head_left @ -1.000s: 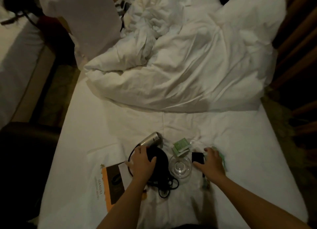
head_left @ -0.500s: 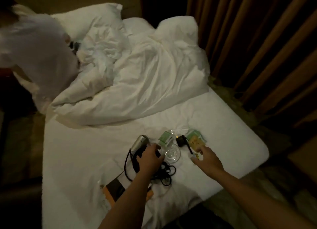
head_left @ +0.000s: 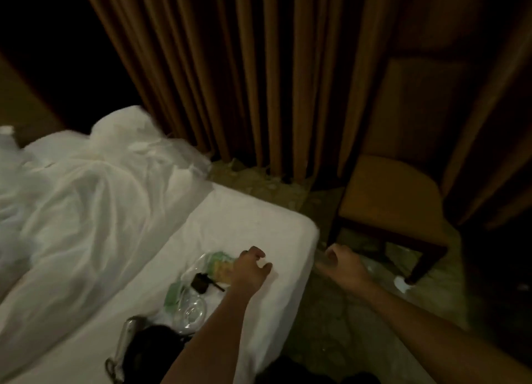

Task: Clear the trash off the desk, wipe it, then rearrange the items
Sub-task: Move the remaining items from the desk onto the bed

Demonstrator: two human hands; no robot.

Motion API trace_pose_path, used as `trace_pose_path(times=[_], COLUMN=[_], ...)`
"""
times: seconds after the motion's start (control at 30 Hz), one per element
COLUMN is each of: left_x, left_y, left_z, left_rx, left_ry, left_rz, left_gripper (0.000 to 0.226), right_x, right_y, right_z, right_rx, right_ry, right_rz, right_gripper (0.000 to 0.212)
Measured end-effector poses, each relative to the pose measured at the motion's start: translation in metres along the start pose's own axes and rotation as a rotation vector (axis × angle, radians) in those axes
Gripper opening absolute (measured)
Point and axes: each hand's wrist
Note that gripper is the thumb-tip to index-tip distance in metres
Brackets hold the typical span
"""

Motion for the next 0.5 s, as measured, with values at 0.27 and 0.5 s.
trace_pose_path(times=[0.27, 0.5], left_x=[-0.204, -0.33], left_y=[-0.109, -0.209], left_z=[0.054, 0.092], left_rx=[0.228, 0.398], left_ry=[-0.262, -0.48], left_rz=[0.237, 0.352], left_gripper=[0.026, 0.013], right_x=[-0.145, -0.239], right_y=[0.154, 0.237], right_z=[0.003, 0.0], right_rx=[-0.155, -0.326], right_ry=[-0.193, -0.418], right_rz=[0.07, 0.254], right_gripper=[0.027, 0.032])
Point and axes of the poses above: each hand's wrist, its own z-axis towards the middle knuckle, its own y-axis out of the back of the hand, x = y × z, and after that the axes turned 7 degrees about -y, right-handed
